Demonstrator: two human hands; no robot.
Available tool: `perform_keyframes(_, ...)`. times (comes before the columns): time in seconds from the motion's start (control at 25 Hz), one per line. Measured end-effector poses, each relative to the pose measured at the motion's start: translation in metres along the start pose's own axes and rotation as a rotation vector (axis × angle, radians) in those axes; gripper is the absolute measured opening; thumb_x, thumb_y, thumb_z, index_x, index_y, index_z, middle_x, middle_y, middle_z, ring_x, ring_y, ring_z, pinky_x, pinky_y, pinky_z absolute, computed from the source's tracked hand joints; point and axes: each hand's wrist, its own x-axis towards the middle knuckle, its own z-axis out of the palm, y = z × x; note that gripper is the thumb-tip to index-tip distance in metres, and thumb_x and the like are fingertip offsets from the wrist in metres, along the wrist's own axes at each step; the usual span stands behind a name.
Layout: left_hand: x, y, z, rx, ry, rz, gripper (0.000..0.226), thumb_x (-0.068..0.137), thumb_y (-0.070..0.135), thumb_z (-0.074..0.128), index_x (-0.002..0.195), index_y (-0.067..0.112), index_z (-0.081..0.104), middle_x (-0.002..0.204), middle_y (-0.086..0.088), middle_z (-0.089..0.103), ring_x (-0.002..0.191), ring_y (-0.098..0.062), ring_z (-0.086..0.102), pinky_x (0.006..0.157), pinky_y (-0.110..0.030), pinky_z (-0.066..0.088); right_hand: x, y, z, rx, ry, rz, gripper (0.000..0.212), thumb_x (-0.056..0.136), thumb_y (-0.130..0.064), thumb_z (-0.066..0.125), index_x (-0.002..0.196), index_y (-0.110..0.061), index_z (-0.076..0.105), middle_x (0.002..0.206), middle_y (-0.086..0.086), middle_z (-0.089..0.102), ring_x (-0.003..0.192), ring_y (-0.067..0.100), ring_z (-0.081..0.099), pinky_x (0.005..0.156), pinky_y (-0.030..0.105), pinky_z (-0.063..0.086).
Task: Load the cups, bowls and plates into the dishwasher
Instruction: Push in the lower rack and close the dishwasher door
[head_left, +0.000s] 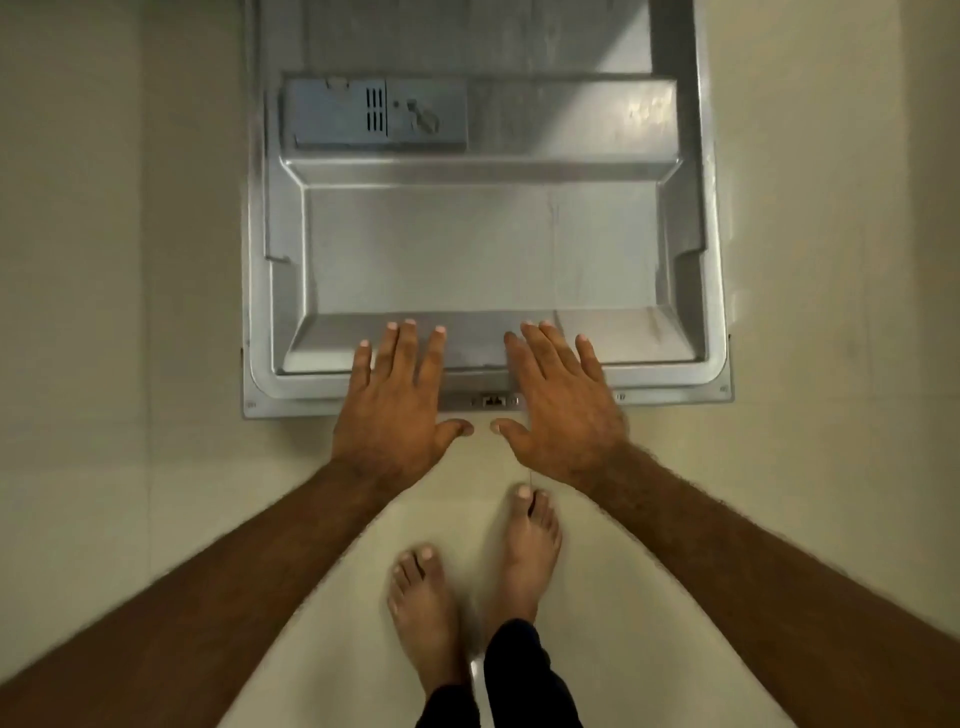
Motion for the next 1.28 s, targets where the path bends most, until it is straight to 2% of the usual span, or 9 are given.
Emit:
perform_keyframes(0.16,-0.01,0.001,0.038,0.124,0.068,0.039,0.126,0.079,0.074,0.066,0.162,0.018,-0.012,0.169,-0.021,0.007,0.157,-0.038,0.006,0.125,-0.058,0.008,-0.013,0.003,0.048,-0.133,0.089,0.035,0.11,0.085,-0.06,0.066,0.159,-0.018,-0.003,0.169,0.01,-0.001,0.155,0.03,-0.005,0.124,0.056,0.0)
perform_keyframes(0.4,0.0,-0.001,0.068,0.203,0.178,0.04,0.126,0.076,0.051,0.082,0.163,0.024,-0.006,0.168,-0.024,0.009,0.155,-0.042,0.014,0.119,-0.067,0.016,0.003,0.023,0.077,-0.258,0.229,0.054,0.119,0.072,-0.054,0.081,0.159,-0.024,0.006,0.168,0.011,0.006,0.154,0.032,0.008,0.121,0.061,0.007)
perform_keyframes(0.52,0.01,0.003,0.075,0.182,0.297,0.006,0.118,0.079,0.035,0.082,0.164,0.028,0.001,0.168,-0.023,0.01,0.152,-0.042,0.022,0.116,-0.069,0.021,0.011,0.03,0.087,-0.265,0.325,0.061,0.118,0.067,-0.041,0.086,0.158,-0.029,0.012,0.166,0.014,0.013,0.15,0.034,0.016,0.119,0.061,0.014)
perform_keyframes(0.64,0.017,0.005,0.084,0.217,0.381,0.013,0.104,0.084,0.035,0.076,0.164,0.028,0.009,0.164,-0.02,0.026,0.147,-0.041,0.034,0.112,-0.068,0.027,0.014,0.033,0.092,-0.304,0.413,0.044,0.112,0.067,-0.027,0.086,0.156,-0.031,0.019,0.162,0.013,0.025,0.147,0.034,0.026,0.114,0.06,0.023)
perform_keyframes(0.8,0.016,0.0,0.087,0.212,0.421,0.03,0.087,0.089,0.036,0.066,0.162,0.027,0.02,0.159,-0.02,0.037,0.143,-0.04,0.039,0.11,-0.066,0.03,0.013,0.035,0.09,-0.315,0.454,0.019,0.102,0.07,-0.024,0.081,0.154,-0.032,0.025,0.159,0.013,0.032,0.144,0.034,0.032,0.111,0.06,0.027)
perform_keyframes(1.04,-0.003,0.002,0.043,0.226,0.462,0.085,0.089,0.083,0.033,0.065,0.162,0.026,0.023,0.151,-0.021,0.043,0.138,-0.041,0.043,0.107,-0.065,0.033,-0.009,0.026,0.05,-0.305,0.467,-0.006,0.099,0.071,-0.025,0.079,0.154,-0.031,0.027,0.156,0.015,0.036,0.141,0.036,0.035,0.11,0.06,0.028)
perform_keyframes(1.16,-0.025,0.007,-0.015,0.166,0.546,0.127,0.085,0.08,0.027,0.062,0.159,0.024,0.033,0.146,-0.021,0.05,0.134,-0.042,0.048,0.108,-0.064,0.032,-0.035,0.017,0.0,-0.28,0.551,-0.031,0.086,0.072,-0.021,0.072,0.151,-0.028,0.039,0.153,0.014,0.042,0.139,0.036,0.04,0.112,0.061,0.026)
perform_keyframes(1.28,-0.038,0.001,-0.088,0.121,0.596,0.202,0.079,0.078,0.028,0.065,0.154,0.019,0.044,0.137,-0.02,0.056,0.127,-0.041,0.054,0.107,-0.062,0.034,-0.056,0.007,-0.067,-0.251,0.58,-0.041,0.088,0.064,-0.021,0.074,0.147,-0.026,0.045,0.15,0.013,0.046,0.137,0.037,0.043,0.114,0.064,0.023)
